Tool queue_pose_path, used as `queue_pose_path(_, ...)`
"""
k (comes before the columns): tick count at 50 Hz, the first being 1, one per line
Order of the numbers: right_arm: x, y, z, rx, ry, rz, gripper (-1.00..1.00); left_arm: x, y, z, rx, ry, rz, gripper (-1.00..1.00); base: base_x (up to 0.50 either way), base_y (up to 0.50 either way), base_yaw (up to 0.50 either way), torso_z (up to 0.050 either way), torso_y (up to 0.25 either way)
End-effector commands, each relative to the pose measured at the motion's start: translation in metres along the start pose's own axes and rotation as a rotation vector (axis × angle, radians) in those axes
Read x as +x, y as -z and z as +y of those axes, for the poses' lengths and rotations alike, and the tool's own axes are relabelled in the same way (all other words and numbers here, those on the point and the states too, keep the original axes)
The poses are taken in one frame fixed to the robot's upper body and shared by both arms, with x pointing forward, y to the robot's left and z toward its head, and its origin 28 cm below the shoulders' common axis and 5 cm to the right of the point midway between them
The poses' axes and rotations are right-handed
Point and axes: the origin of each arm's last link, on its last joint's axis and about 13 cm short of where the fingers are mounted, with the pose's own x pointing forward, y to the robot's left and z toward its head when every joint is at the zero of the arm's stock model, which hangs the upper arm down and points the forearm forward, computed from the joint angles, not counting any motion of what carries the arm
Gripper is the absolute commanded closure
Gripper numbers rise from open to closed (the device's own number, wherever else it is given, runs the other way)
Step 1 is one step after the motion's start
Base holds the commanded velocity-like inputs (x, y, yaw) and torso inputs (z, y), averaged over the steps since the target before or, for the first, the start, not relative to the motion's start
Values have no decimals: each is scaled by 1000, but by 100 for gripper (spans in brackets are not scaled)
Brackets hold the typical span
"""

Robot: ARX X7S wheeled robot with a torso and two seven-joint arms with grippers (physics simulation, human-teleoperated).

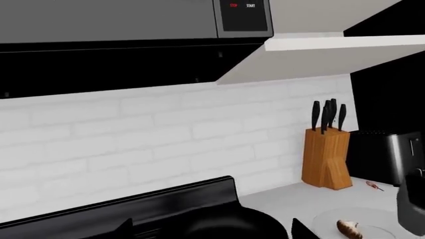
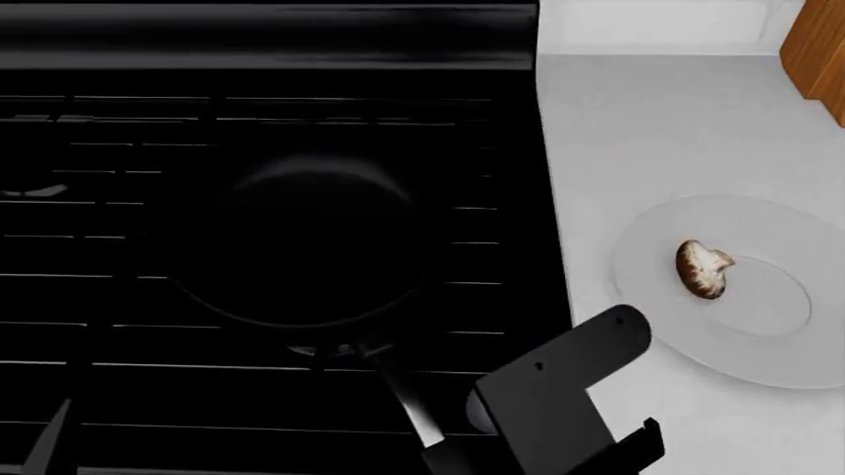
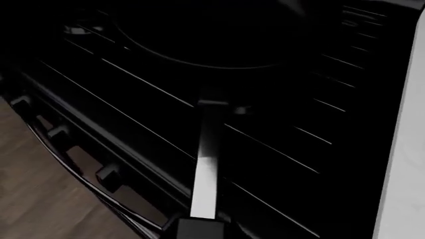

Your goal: Pick up the pan and dump the vegetables in it onto the plate. Then return the pan to the stove.

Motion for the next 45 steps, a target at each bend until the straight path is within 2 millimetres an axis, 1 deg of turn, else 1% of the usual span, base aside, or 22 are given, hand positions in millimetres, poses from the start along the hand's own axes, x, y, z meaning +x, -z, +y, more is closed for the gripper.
queue_pose_path(1, 16, -23, -10, -67, 38, -188, 100, 1, -1, 0, 2, 1, -2, -100, 0, 0, 0, 0, 10)
queue_pose_path(6, 24, -23, -16, -57, 48, -202, 100, 1, -1, 1, 3, 1, -4, -100, 0, 0, 0, 0, 2)
queue_pose_path(11, 29, -18, -16, -26, 27, -200, 100, 1, -1, 1, 7, -1, -5, -100, 0, 0, 0, 0, 2)
queue_pose_path(15, 36, -13, -12, -29, -18, -185, 100, 1, -1, 0, 6, 2, -4, -100, 0, 0, 1, 3, 3)
queue_pose_path(22, 38, -11, -16, -10, 1, -185, 100, 0, -1, 2, 8, 1, -7, -100, 0, 0, 0, 0, 3)
queue_pose_path(23, 37, -10, -16, -15, 8, -179, -100, 0, 0, 1, 8, -2, -6, -100, 0, 0, 0, 0, 0)
queue_pose_path(30, 33, -11, -16, -2, 26, -199, -100, -3, 0, 2, 1, -1, -5, -100, 0, 0, 0, 0, 0)
queue_pose_path(34, 27, -15, -15, -4, 43, -223, -100, -4, 1, 1, -9, 3, -3, -100, 0, 0, 0, 0, 0)
queue_pose_path(38, 16, -22, -11, -7, 56, -255, -100, -4, 1, 0, -11, 3, -1, -100, 0, 0, 0, 0, 0)
queue_pose_path(45, -11, -35, 5, -30, 65, -328, -100, -4, 1, 1, -13, -2, -3, -100, 0, 0, 0, 0, 0)
